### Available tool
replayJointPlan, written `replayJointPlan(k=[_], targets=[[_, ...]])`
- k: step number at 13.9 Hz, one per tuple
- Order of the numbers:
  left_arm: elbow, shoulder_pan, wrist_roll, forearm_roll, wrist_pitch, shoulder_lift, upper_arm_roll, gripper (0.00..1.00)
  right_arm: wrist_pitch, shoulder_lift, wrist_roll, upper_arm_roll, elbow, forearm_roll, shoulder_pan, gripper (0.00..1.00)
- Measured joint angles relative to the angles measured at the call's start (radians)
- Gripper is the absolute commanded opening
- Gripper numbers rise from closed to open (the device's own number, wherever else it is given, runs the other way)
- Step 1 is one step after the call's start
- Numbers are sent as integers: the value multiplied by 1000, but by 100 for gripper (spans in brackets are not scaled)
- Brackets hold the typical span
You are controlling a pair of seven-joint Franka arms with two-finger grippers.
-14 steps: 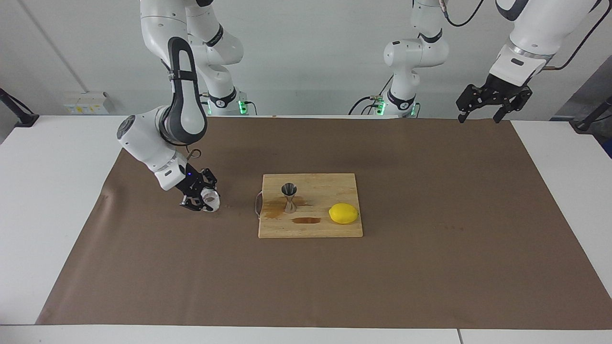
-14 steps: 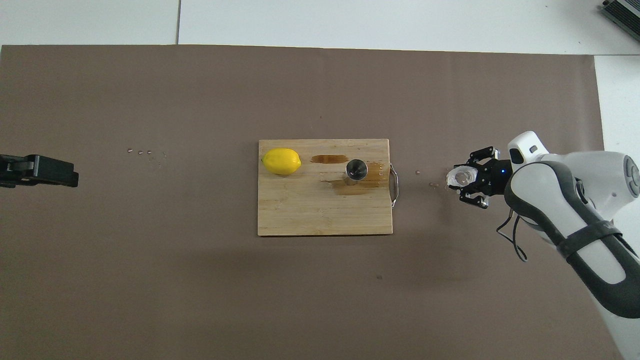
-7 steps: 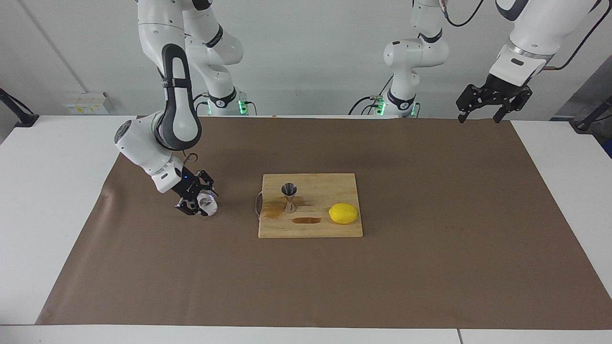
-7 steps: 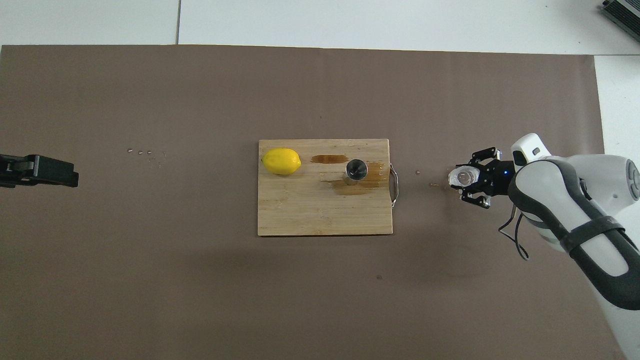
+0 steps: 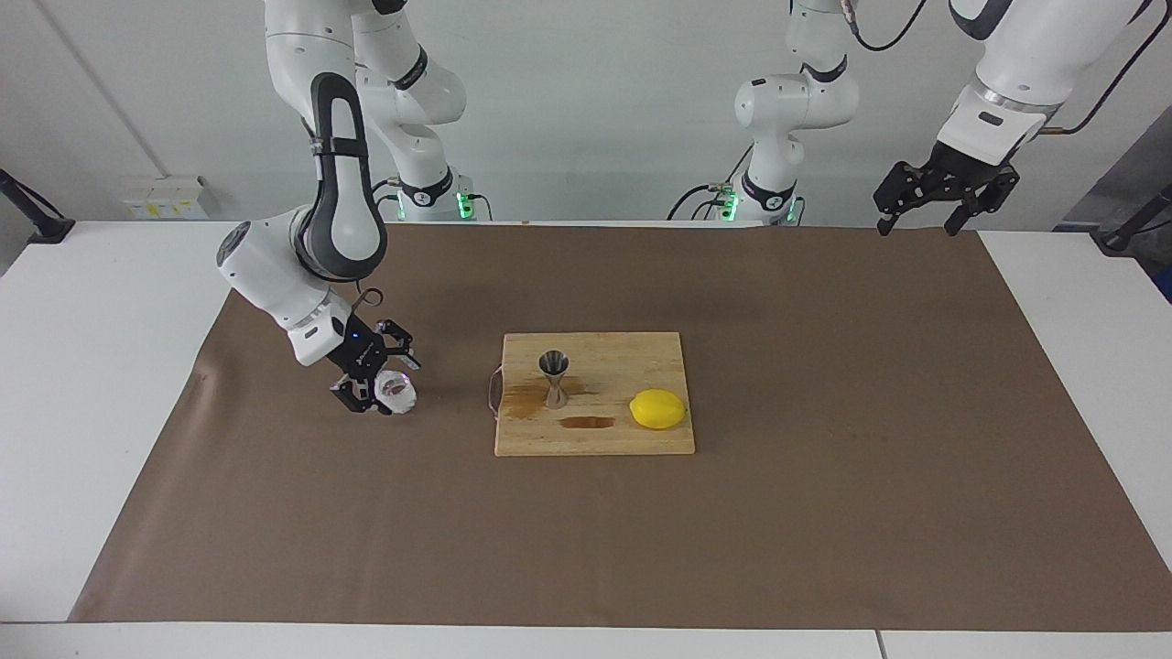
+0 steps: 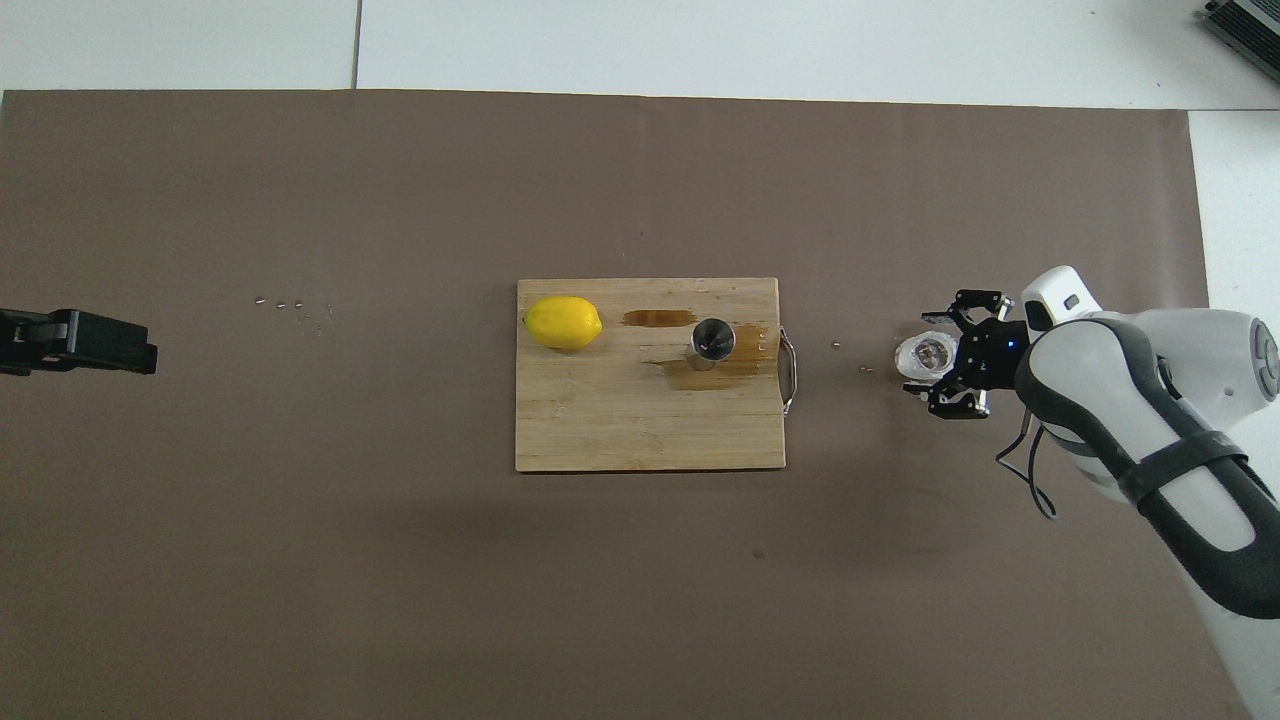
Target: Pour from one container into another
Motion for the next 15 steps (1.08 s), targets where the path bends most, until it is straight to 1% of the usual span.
replayJointPlan(k=[2, 3, 5, 8, 11, 13, 15], targets=[[0, 0, 0, 0, 0, 0, 0, 100, -21, -31, 139, 1, 9, -93, 1, 100], [0, 0, 0, 0, 0, 0, 0, 100, -51, -45, 222, 1, 20, -153, 1, 100], [0, 0, 0, 0, 0, 0, 0, 100, -140, -75, 404, 3, 66, -283, 1, 100], [0, 0, 0, 0, 0, 0, 0, 100, -281, -118, 655, 4, 151, -425, 1, 100], [0, 0, 0, 0, 0, 0, 0, 100, -380, -171, 955, 4, 182, -587, 1, 100], [0, 0, 0, 0, 0, 0, 0, 100, -461, -201, 1151, 3, 202, -678, 0, 100], [0, 0, 0, 0, 0, 0, 0, 100, -582, -217, 1334, 3, 259, -742, -5, 100]])
